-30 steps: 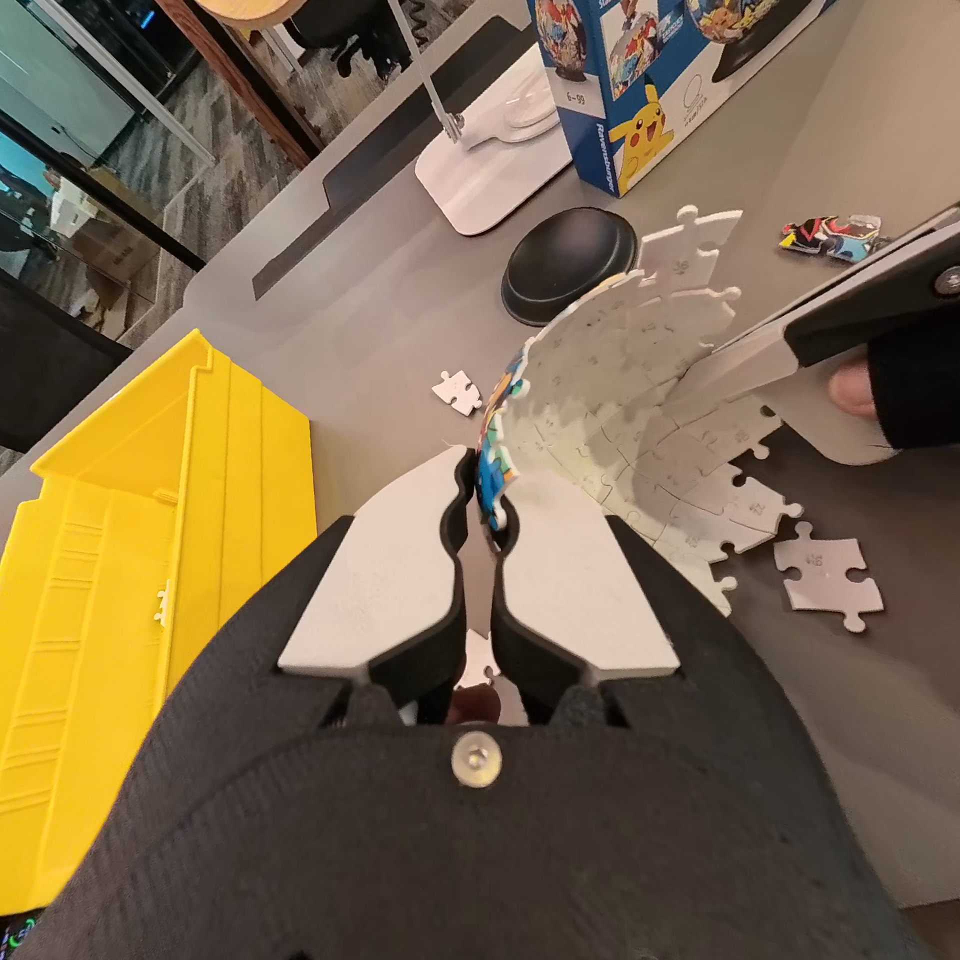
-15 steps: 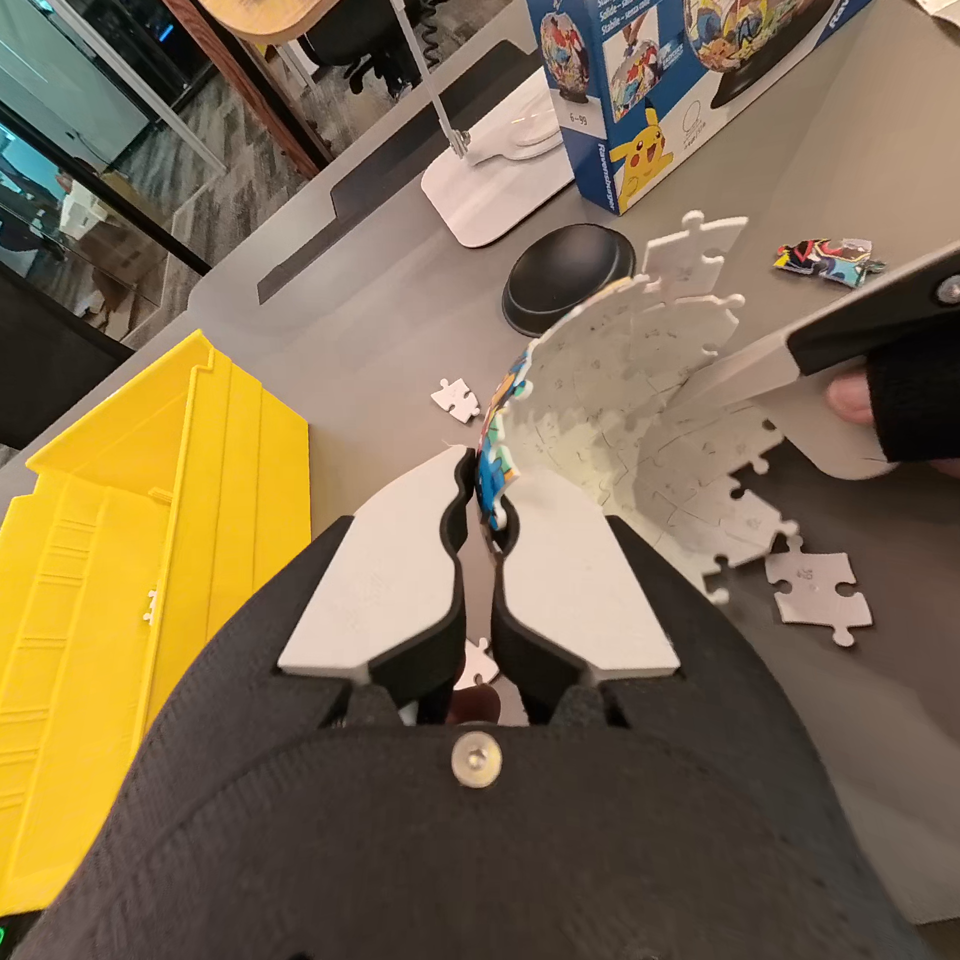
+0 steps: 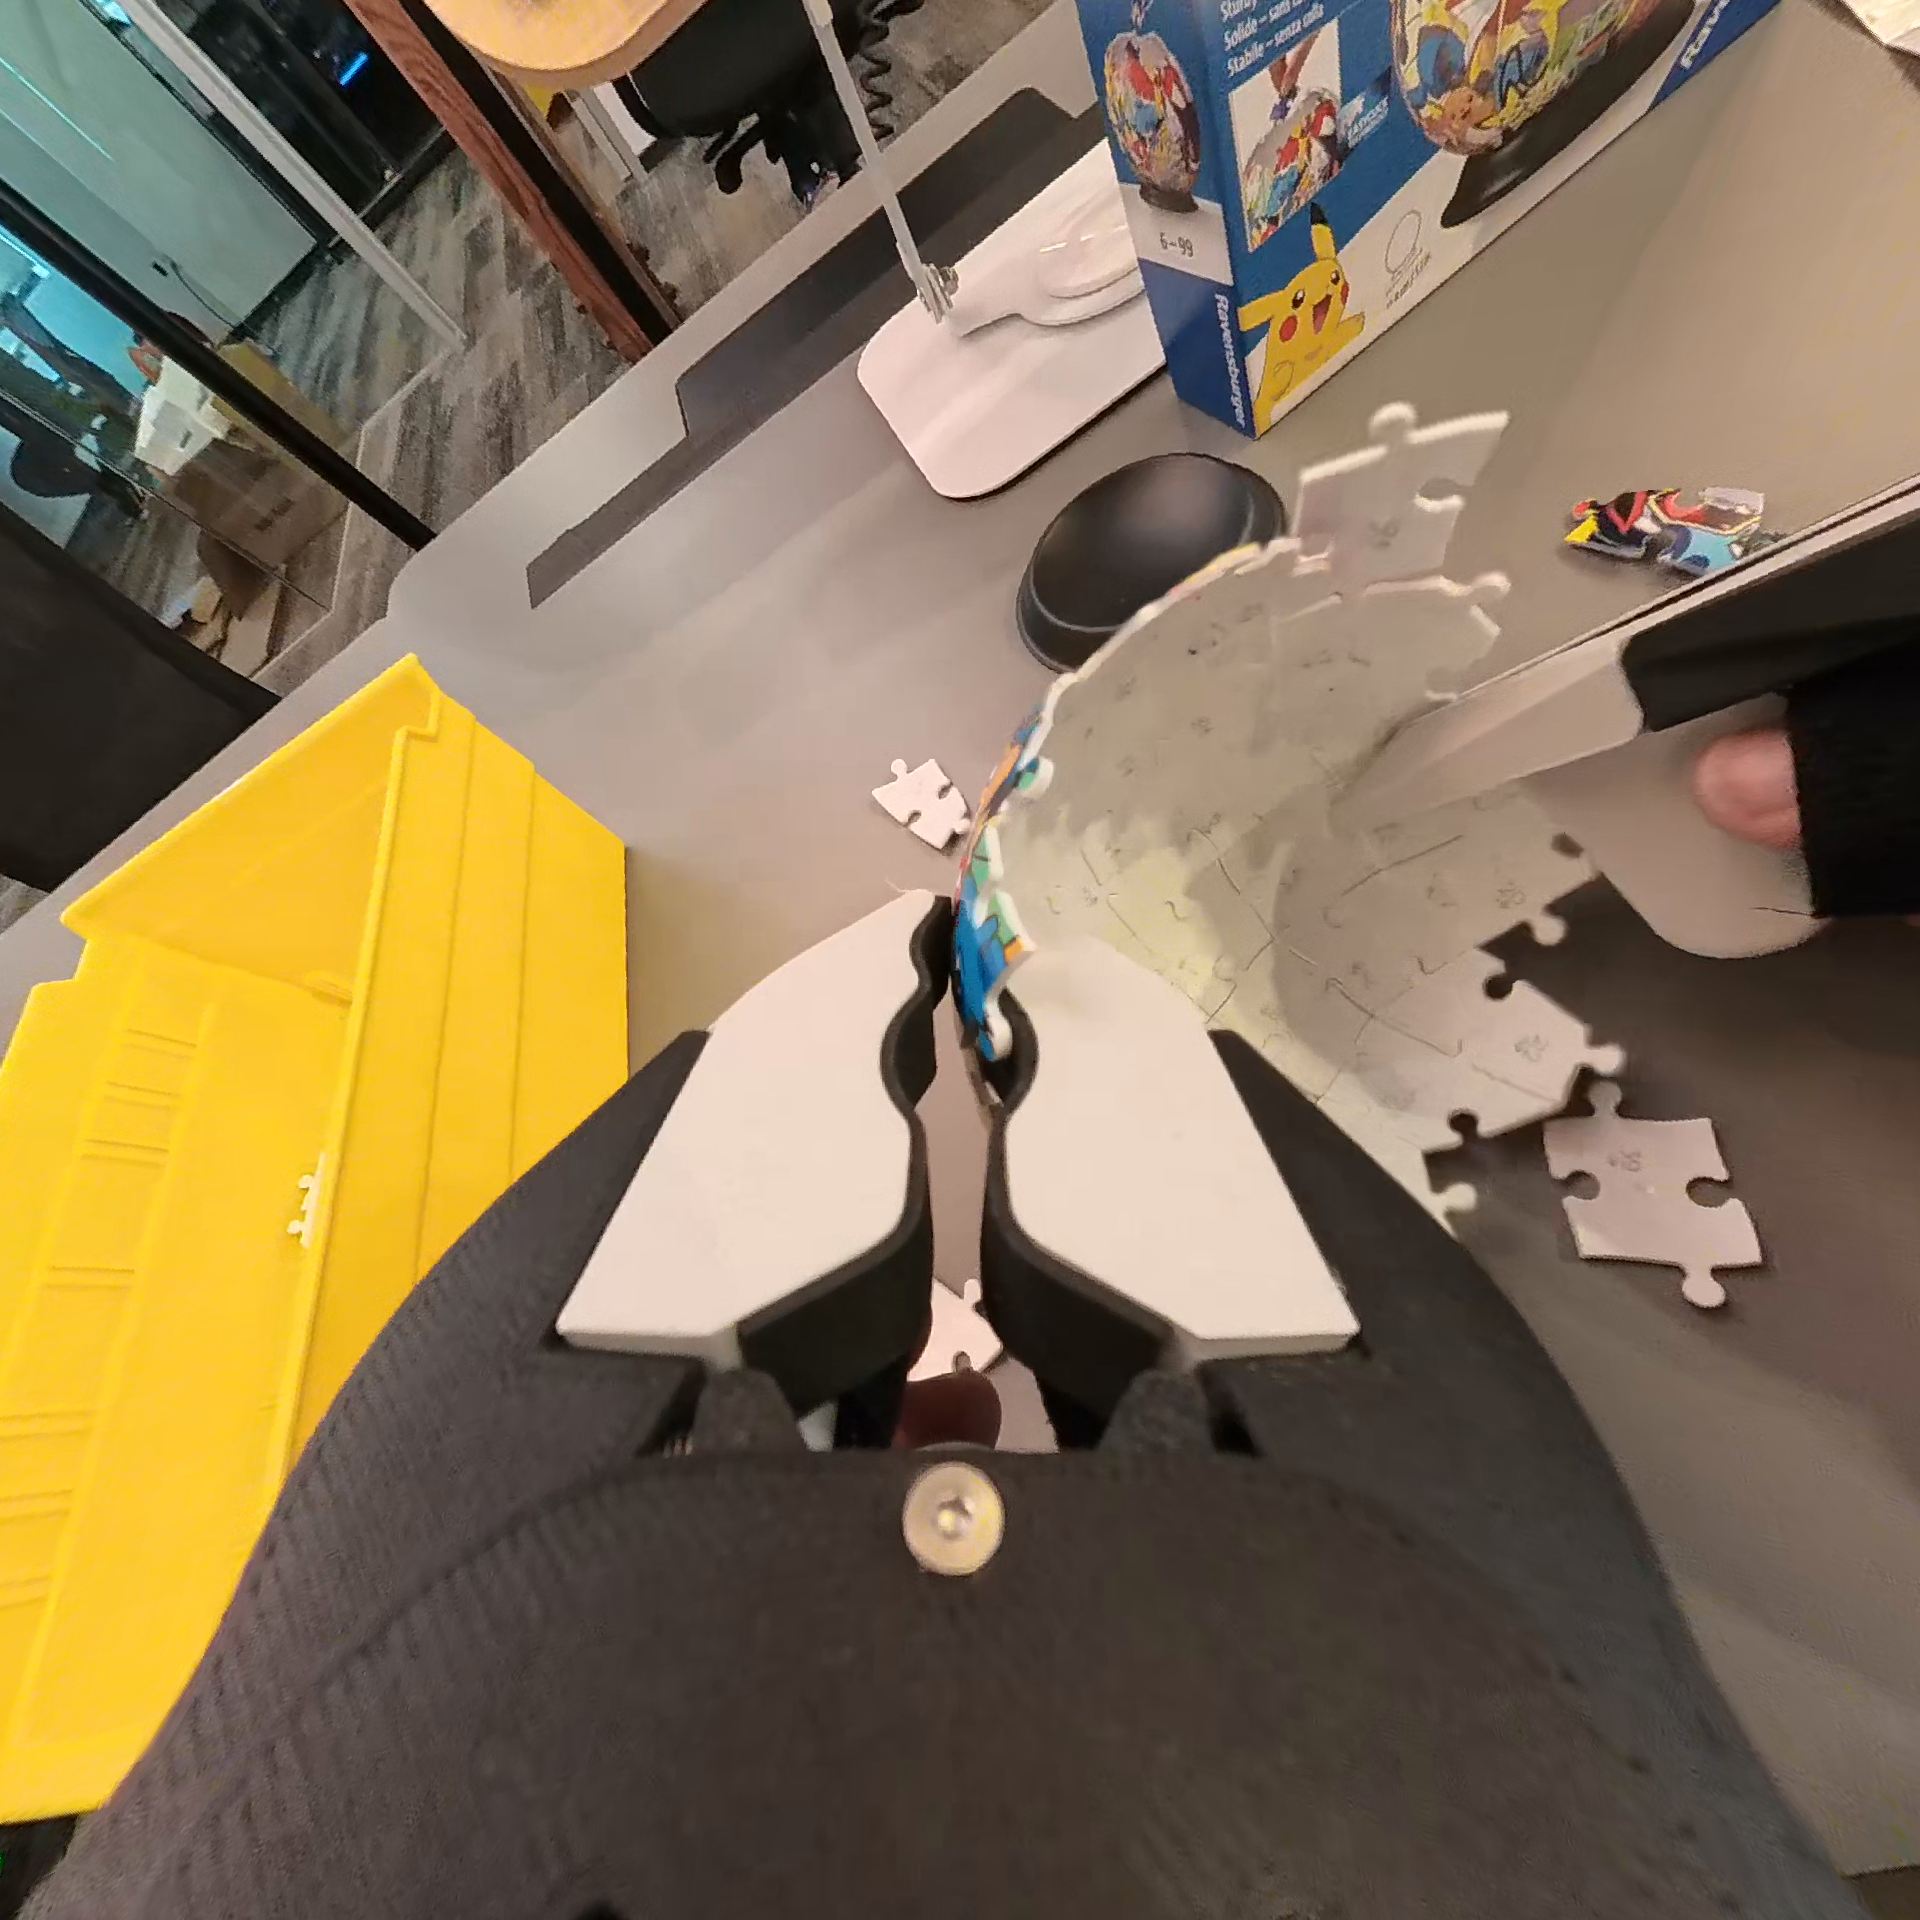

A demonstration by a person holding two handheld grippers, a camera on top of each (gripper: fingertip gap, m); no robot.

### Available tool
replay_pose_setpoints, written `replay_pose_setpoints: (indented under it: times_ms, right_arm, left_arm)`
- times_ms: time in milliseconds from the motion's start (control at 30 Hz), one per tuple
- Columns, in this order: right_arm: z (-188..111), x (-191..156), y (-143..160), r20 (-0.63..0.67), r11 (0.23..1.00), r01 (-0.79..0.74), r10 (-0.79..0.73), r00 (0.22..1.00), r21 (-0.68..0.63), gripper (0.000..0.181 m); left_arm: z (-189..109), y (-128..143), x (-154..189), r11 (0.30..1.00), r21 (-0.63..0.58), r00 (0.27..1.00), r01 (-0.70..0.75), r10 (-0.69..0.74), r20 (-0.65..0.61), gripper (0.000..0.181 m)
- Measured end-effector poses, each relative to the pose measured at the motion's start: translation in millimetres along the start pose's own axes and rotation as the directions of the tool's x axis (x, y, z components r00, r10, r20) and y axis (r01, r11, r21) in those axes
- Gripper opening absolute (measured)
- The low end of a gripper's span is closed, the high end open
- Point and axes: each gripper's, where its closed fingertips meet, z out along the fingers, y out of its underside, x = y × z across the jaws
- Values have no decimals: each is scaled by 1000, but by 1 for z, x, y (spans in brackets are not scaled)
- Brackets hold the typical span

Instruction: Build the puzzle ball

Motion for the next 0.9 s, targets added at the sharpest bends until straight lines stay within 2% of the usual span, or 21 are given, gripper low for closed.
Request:
replay_pose_setpoints:
  times_ms: [67,167,500,667,733,900]
  right_arm:
    - [-2,-1,-1,12,1000,-2,2,1000,6,15]
    - [-3,-2,1,19,1000,8,-8,1000,4,4]
    - [-1,1,-1,-34,999,54,-54,998,0,1]
    - [0,2,1,-33,999,53,-53,998,-10,4]
    - [0,3,3,-35,999,47,-48,998,-28,15]
    - [-9,4,7,-6,998,44,-45,999,-51,24]
  left_arm:
    - [0,2,-1,1000,-5,1000,2,-2,3,3]
    - [0,2,0,1000,-4,1000,12,-12,-5,3]
    - [0,1,2,1000,-4,1000,2,-2,-5,3]
    - [0,0,2,1000,0,1000,4,-4,-3,3]
    - [-1,0,1,1000,2,1000,8,-8,-3,3]
    - [1,2,-3,1000,-3,1000,16,-16,6,3]
